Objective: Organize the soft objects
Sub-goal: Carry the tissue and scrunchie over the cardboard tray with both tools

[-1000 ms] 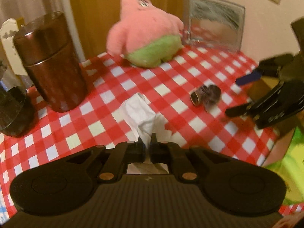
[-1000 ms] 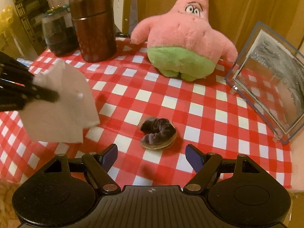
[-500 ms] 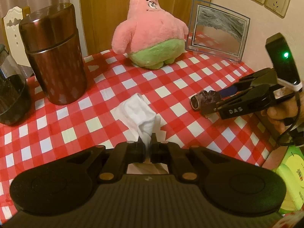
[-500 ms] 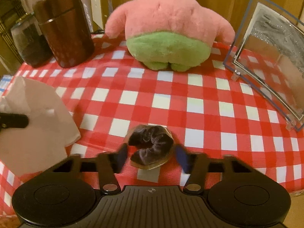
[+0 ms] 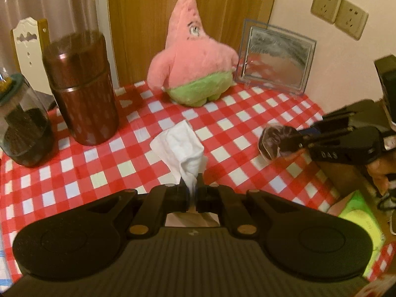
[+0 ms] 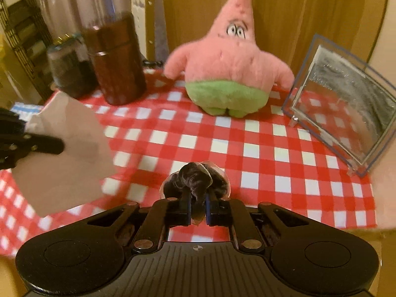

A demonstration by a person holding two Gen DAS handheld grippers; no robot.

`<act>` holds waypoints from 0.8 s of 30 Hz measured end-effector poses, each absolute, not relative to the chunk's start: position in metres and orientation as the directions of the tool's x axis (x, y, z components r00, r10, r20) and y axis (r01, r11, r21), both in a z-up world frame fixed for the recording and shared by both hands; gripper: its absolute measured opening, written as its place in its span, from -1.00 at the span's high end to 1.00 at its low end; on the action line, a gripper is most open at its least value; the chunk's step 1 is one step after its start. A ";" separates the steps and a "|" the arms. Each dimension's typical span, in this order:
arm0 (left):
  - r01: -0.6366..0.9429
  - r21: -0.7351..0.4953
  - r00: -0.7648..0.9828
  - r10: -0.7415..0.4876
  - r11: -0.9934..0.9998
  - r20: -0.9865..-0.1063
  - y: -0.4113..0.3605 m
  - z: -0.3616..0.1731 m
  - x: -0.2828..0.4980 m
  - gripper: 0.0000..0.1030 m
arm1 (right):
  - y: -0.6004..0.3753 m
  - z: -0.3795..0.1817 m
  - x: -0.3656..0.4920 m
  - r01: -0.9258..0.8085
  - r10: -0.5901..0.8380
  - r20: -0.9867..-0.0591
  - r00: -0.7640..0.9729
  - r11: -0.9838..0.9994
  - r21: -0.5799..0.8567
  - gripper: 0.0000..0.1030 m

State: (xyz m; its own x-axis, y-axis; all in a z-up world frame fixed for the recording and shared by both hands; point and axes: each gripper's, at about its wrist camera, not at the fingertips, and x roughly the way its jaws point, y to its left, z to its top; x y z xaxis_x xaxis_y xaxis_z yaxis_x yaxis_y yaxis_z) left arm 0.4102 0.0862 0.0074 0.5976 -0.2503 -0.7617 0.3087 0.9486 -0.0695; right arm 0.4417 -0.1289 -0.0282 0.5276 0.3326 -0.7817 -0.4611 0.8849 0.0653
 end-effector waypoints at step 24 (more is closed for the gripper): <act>0.255 -0.132 0.680 -0.275 0.958 -0.680 0.025 0.129 0.239 0.93 | -0.202 0.078 0.231 -0.414 0.400 -0.652 0.645 0.899 0.142 0.80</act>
State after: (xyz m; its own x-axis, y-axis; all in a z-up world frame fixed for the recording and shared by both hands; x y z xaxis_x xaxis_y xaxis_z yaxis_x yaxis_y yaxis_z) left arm 0.2393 0.0253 0.1286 0.6799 -0.2747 -0.6799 0.2546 0.9579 -0.1325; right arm 0.2306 -0.2015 0.0783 0.6446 0.3996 -0.6518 -0.4136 0.8993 0.1422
